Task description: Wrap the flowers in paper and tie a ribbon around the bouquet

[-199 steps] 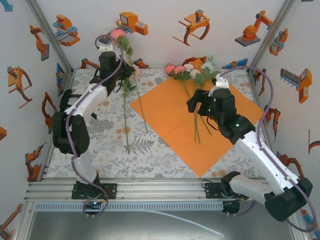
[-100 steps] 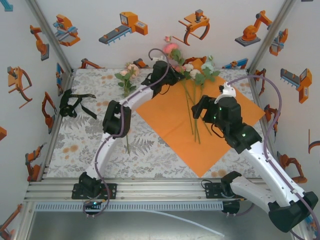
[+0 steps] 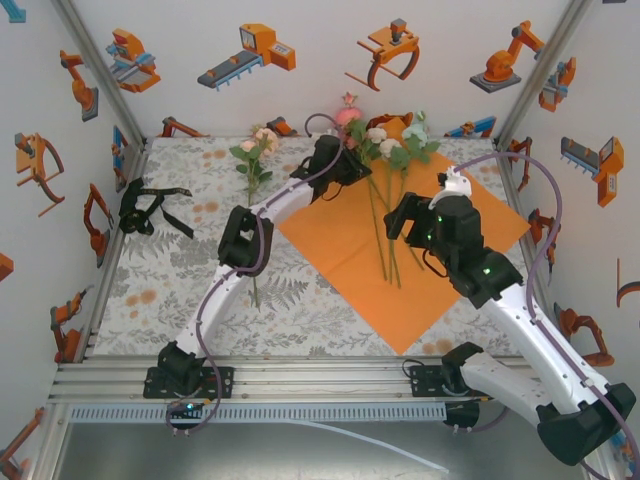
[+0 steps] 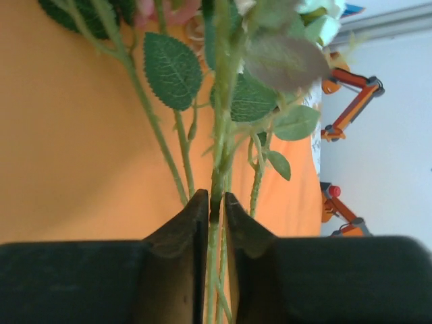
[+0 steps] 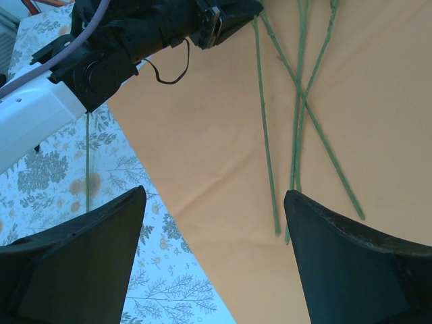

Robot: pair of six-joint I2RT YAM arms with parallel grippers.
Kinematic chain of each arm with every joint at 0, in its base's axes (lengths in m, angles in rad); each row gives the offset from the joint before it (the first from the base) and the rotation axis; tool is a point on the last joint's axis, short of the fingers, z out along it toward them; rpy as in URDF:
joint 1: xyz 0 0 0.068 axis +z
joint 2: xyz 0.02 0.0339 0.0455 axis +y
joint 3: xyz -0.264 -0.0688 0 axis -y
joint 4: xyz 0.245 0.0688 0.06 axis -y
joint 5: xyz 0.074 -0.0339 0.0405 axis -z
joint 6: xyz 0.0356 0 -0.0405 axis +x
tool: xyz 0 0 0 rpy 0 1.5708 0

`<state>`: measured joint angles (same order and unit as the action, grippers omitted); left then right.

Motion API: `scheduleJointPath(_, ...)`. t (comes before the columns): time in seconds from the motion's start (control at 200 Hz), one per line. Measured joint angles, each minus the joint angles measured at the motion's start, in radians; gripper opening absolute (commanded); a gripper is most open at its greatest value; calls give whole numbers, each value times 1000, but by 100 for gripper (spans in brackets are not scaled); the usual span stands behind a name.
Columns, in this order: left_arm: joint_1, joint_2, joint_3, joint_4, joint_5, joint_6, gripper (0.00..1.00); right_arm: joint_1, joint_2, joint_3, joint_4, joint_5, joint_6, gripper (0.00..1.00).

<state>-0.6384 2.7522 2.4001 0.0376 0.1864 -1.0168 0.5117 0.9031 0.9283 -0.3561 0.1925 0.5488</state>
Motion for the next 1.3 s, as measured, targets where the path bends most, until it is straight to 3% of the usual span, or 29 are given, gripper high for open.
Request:
scheduleJointPath(0.225,11,-47,-77,-3,-30,30,50,0,19,0,-3,7,0,76)
scheduleJointPath(0.481,38,-273,-352,-1,-97,126,61,0,18,0,-8,7,1,76)
scheduleJointPath(0.671,93,-617,-652,9,-163,286,56,0,9,0,-26,5,13,76)
scheduleJointPath(0.881,183,-917,-795,-136,-325,515,50,0,28,0,-18,-31,44,76)
scheduleJointPath(1.046,230,-916,-842,-272,-460,643,48,0,75,0,-7,-60,60,77)
scheduleJointPath(1.302,251,-812,-1011,-369,-449,666,50,0,93,0,-5,-72,73,78)
